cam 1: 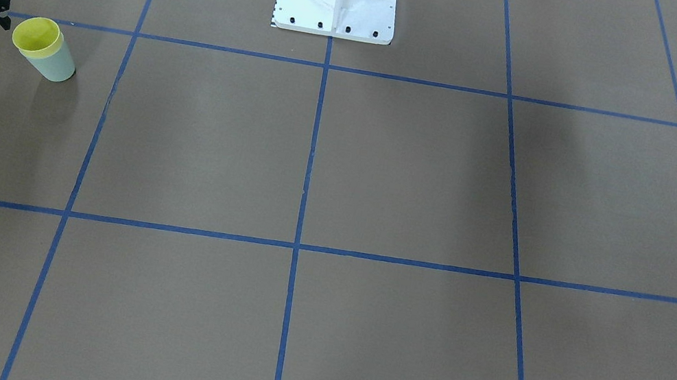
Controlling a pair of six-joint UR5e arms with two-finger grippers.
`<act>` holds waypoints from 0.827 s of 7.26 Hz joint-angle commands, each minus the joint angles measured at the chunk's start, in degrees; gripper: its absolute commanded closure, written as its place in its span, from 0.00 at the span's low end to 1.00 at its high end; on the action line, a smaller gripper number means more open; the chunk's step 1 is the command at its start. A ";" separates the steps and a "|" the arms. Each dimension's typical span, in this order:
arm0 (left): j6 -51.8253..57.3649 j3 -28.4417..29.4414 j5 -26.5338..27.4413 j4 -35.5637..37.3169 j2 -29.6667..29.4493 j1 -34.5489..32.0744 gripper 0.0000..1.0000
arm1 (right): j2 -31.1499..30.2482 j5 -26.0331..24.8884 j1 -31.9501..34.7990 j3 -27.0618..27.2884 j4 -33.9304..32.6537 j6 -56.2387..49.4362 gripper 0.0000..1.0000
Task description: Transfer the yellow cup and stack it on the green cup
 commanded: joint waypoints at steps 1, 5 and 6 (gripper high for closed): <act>13.46 6.16 0.24 3.48 -1.12 -7.97 0.00 | 1.38 -0.22 7.43 -6.86 -0.01 -10.39 0.00; 10.88 10.06 -0.55 4.02 -0.51 -11.78 0.00 | 4.90 1.27 23.18 -24.78 -0.10 -20.37 0.00; 10.79 9.97 -0.55 4.01 -0.25 -11.78 0.00 | 6.21 2.23 26.43 -26.05 -0.62 -21.68 0.00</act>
